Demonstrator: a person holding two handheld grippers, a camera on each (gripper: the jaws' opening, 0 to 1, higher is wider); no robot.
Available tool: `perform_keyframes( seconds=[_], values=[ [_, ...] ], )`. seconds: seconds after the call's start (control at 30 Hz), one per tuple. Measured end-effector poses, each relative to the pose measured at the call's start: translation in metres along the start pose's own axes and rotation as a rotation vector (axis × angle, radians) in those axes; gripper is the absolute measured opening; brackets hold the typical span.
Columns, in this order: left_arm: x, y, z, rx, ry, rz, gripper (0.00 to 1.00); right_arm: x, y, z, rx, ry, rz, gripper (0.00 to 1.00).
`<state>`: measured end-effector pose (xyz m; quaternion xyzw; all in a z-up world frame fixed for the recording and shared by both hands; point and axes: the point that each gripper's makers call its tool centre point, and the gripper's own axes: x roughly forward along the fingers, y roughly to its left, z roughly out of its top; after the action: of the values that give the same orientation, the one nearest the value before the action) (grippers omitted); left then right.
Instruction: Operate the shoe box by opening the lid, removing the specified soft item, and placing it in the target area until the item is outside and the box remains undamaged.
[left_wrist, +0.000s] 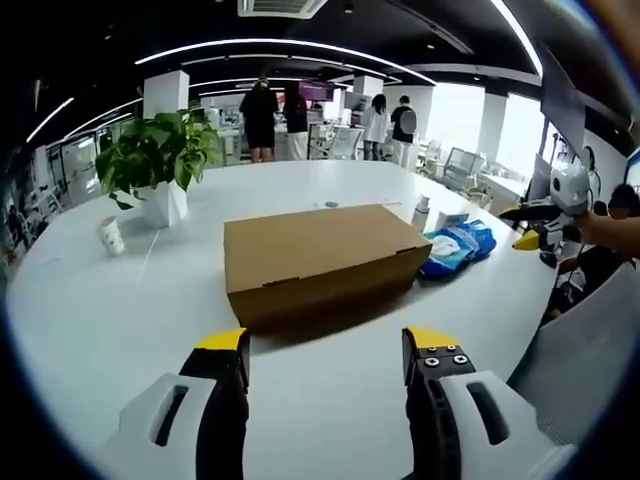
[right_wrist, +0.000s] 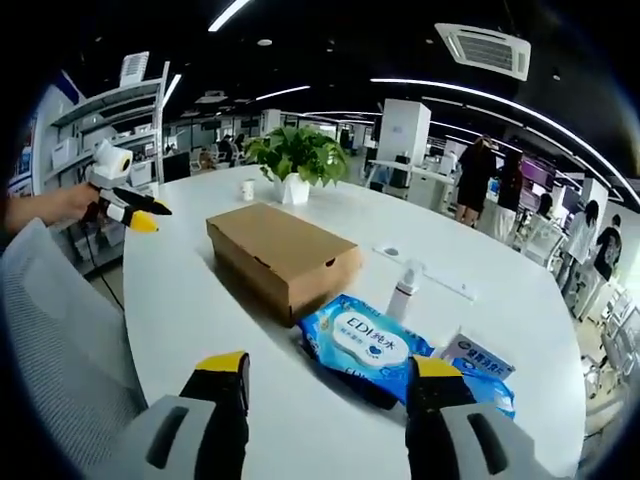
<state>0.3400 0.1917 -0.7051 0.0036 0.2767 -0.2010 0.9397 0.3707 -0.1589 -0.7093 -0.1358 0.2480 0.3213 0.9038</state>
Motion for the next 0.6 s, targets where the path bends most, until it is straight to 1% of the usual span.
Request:
perform_keyframes(
  seconds=[0.13,0.27,0.37,0.5,0.53,0.6],
  values=[
    [-0.008,-0.009,0.005,0.006,-0.016,-0.007,0.67,-0.012,-0.001,-0.004,0.017,-0.006,-0.019,0.68],
    [-0.015,-0.020,0.006,0.016,-0.025,-0.018,0.71,-0.026,-0.004,-0.008,0.032,-0.007,-0.051,0.71],
    [-0.024,-0.027,0.006,0.011,-0.038,-0.016,0.73,-0.038,-0.007,-0.015,0.069,-0.011,-0.073,0.74],
    [-0.035,-0.034,0.002,0.014,-0.044,-0.010,0.79,-0.054,-0.008,-0.022,0.105,-0.010,-0.102,0.78],
    [-0.038,-0.036,0.001,0.020,-0.046,-0.006,0.79,-0.058,-0.007,-0.024,0.125,-0.010,-0.111,0.78],
    [-0.043,-0.039,-0.003,0.025,-0.048,-0.005,0.79,-0.064,-0.005,-0.027,0.136,-0.010,-0.116,0.79]
  ],
)
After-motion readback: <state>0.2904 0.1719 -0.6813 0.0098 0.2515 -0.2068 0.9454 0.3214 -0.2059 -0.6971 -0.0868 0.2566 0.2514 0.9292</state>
